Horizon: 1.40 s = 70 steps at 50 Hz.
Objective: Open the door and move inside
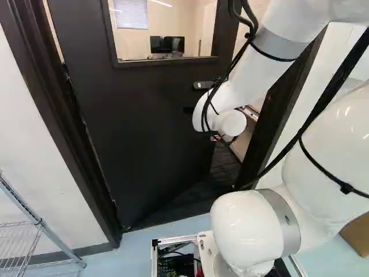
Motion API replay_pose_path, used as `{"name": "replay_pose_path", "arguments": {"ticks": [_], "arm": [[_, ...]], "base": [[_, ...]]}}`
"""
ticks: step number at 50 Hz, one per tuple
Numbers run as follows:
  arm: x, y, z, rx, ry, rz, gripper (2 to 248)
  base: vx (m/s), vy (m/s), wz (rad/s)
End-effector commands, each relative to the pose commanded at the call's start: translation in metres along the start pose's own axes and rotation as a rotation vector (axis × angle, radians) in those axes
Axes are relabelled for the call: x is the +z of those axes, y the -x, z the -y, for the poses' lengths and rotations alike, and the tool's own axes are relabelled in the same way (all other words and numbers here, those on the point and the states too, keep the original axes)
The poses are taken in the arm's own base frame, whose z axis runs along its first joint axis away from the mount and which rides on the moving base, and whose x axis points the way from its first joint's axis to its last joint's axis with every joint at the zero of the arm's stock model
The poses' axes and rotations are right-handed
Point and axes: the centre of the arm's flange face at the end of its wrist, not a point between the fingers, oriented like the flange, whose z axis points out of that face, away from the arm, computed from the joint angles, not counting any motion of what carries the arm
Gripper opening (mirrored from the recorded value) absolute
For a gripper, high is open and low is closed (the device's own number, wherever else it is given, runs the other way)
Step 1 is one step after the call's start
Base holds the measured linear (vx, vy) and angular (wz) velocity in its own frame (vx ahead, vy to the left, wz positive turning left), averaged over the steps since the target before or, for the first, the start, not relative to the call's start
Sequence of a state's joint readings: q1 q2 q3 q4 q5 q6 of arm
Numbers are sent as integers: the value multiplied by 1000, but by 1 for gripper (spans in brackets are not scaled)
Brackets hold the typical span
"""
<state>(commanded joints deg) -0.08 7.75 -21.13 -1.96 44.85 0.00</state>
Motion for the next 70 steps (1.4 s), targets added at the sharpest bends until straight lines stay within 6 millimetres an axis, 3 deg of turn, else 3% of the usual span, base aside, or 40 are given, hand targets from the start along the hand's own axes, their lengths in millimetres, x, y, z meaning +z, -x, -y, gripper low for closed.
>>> {"name": "replay_pose_path", "arguments": {"ticks": [70], "arm": [[70, -22, 16, -10, -39, 8, 247]], "base": [[0, 0, 0]]}}
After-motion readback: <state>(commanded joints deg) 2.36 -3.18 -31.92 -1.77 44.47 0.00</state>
